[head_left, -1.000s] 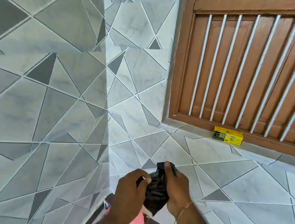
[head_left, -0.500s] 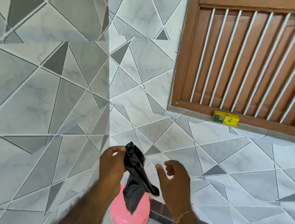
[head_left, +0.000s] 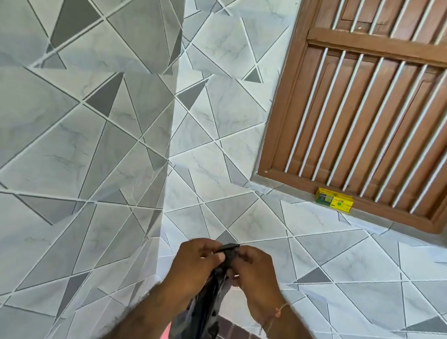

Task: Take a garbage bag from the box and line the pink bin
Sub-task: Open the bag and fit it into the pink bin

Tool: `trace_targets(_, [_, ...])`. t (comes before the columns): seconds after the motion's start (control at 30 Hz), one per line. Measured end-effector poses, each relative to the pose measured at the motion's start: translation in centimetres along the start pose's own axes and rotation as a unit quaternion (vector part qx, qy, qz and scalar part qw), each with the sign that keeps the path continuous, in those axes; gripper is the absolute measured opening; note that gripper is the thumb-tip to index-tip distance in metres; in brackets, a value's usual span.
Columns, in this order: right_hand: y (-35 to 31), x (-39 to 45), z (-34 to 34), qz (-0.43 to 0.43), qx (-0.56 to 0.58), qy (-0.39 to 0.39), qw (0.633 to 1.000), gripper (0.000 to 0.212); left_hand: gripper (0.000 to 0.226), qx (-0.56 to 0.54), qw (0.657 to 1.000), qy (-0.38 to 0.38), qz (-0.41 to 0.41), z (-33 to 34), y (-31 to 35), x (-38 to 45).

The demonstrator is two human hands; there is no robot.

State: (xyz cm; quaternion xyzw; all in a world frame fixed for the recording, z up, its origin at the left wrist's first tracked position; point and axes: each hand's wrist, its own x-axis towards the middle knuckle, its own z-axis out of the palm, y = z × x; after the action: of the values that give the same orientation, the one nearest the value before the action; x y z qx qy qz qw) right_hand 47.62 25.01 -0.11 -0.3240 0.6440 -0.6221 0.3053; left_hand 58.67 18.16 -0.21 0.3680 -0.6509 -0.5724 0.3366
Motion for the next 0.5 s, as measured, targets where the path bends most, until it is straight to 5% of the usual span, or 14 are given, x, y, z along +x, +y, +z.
trace_targets(0.13, [-0.4,-0.4,-0.8,0.082,0.109,-0.02,0.99,0.026,0.016,0.0,0.998,0.064,-0.003,0.9,0.2,-0.5])
trace_targets(0.27, [-0.1,-1.2,-1.3,-0.027,-0.019,-0.038,0.999,0.008,0.027,-0.051,0.997,0.029,-0.056,1.6,0.2,-0.8])
trace_targets(0.4, [1.0,-0.7,-1.6,-0.064,-0.083,0.053,0.993,0.034,0.034,-0.04,0.998,0.007,-0.044,2.4,-0.1,-1.2])
trace_targets(0.5, [1.5,-0.6,-2.6,-0.027,-0.036,0.044,0.998,0.038,0.027,-0.03,0.997,0.059,-0.035,2.6,0.0,-1.4])
